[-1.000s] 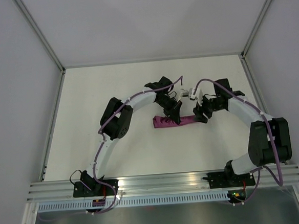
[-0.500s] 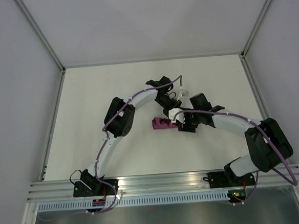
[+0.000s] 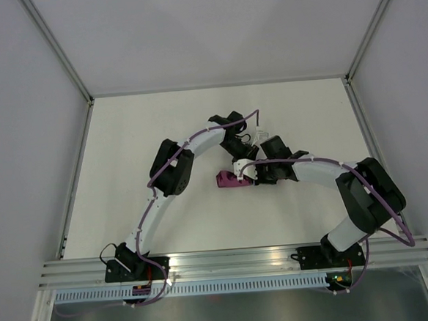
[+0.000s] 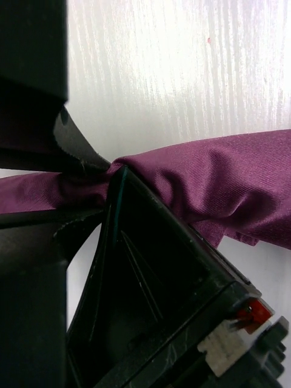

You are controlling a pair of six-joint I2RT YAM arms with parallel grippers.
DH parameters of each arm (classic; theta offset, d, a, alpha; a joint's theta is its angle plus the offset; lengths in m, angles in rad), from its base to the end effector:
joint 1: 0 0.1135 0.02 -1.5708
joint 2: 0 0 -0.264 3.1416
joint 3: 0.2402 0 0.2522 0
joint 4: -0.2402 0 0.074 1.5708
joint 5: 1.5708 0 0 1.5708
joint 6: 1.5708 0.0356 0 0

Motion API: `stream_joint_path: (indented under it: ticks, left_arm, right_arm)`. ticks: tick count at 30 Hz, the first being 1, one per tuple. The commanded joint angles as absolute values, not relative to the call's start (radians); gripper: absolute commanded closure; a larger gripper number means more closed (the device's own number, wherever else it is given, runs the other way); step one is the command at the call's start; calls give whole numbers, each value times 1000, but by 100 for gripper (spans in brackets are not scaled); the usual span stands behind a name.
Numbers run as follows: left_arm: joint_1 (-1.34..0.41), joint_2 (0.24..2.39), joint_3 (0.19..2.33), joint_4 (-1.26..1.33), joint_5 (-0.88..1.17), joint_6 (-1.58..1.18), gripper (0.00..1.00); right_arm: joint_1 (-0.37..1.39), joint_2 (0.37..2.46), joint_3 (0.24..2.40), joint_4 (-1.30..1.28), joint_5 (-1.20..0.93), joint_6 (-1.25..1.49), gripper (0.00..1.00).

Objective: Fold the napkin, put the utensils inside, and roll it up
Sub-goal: Roll the napkin at the center of the board.

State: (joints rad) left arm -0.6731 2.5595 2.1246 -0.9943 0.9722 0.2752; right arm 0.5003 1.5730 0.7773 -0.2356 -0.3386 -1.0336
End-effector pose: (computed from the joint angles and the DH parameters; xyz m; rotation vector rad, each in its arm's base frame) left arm 0.3736 -0.3355 0.1167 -1.3315 -2.3714 1.4458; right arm 0.2489 0.1495 0.1522 -1.8394 1.7365 0.2325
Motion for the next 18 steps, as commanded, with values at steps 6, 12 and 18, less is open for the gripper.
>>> stream_joint_path:
  ticks: [6,12,18]
  left_arm:
    - [-620,2494,2141,-910,867,166,59]
    - [-557,2404,2137,-795,796,28,56]
    - [-502,2318,2109,-690,686,-107,55]
  right_arm:
    - [499,1678,877,-371,-282,-950,79]
    - [488,1747,952,-460,-307,-872,80]
    - [459,1827,1031,-528,-347,-805,81]
